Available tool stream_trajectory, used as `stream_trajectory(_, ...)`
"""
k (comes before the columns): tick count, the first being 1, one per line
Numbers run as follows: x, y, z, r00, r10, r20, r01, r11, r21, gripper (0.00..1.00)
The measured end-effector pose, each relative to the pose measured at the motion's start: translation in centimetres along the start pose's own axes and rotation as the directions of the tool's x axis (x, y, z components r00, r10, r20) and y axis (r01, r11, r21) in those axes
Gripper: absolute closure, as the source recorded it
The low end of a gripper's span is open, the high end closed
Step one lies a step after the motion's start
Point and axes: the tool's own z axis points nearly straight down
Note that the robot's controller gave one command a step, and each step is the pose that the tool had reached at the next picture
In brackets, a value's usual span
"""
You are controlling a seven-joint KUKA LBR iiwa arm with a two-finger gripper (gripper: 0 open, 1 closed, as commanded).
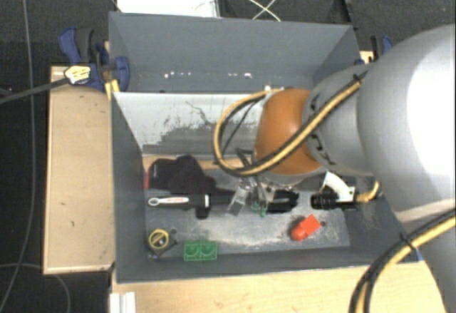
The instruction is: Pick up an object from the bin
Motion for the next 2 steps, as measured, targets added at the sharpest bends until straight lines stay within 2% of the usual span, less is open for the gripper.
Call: stream_trajectory(2,-0.04,0.01,-2.08,1.0,-0.002,0.002,0.002,1.0,-0.002,1.0)
